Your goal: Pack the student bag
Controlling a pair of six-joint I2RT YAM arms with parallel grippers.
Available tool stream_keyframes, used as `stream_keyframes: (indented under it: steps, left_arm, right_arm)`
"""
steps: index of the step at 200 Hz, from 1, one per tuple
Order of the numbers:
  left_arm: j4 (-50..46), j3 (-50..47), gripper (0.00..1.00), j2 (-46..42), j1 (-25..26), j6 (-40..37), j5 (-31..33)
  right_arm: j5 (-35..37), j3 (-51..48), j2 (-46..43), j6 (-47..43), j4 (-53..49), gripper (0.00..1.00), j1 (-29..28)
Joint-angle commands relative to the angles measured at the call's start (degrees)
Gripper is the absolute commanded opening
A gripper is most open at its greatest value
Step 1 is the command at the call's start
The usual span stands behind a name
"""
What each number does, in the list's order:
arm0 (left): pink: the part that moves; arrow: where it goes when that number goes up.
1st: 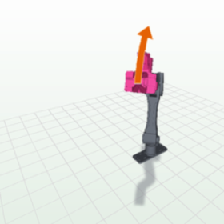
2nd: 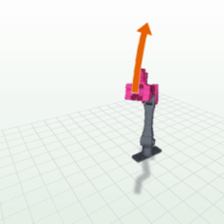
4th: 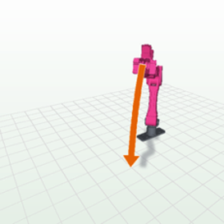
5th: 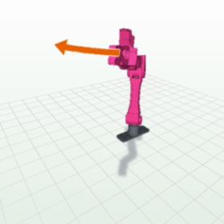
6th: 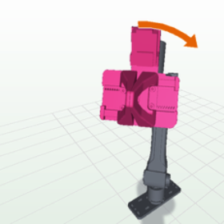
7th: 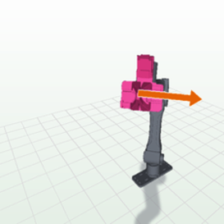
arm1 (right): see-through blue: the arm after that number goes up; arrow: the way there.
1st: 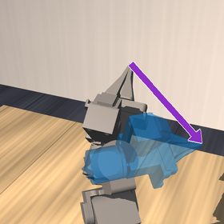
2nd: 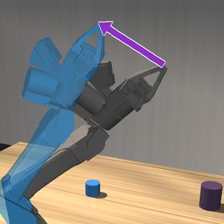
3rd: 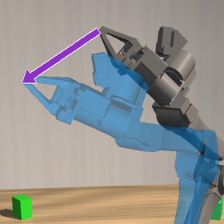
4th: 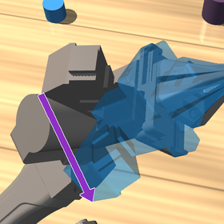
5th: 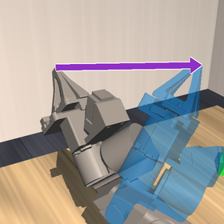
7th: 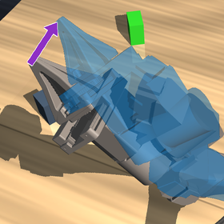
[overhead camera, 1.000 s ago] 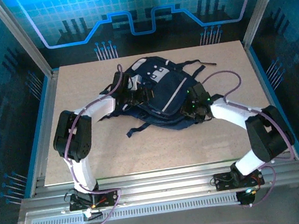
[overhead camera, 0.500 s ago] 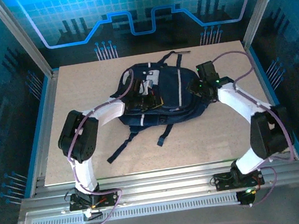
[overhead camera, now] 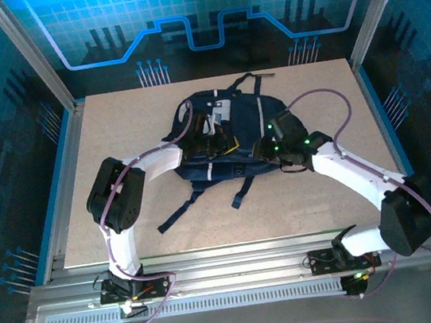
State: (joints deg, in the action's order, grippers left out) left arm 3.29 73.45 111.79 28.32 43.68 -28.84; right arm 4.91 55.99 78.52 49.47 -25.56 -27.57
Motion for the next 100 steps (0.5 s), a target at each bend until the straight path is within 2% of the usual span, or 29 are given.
stream_keyframes:
  steps: [1, 17, 64, 100]
  left_arm:
    - [5.7, 0.72, 0.0, -1.87, 1.34, 2.09, -1.65]
    - [5.93, 0.72, 0.0, -2.18, 1.5, 2.33, -1.3]
    - [6.91, 0.03, 0.0, -2.7, 1.66, 3.16, -1.19]
    - [6.81, -1.01, 0.0, -3.83, 1.76, 3.08, -0.8]
  right_arm:
    - [0.6, 1.72, 3.26, -0.64, 0.62, 0.51, -1.4]
    - [2.74, 3.84, 5.98, -1.09, -0.59, 0.55, -2.21]
    - [10.66, 9.32, 13.76, -1.76, -4.12, 0.56, -4.68]
    - [20.21, 13.59, 19.01, -0.22, -9.77, 0.56, -5.2]
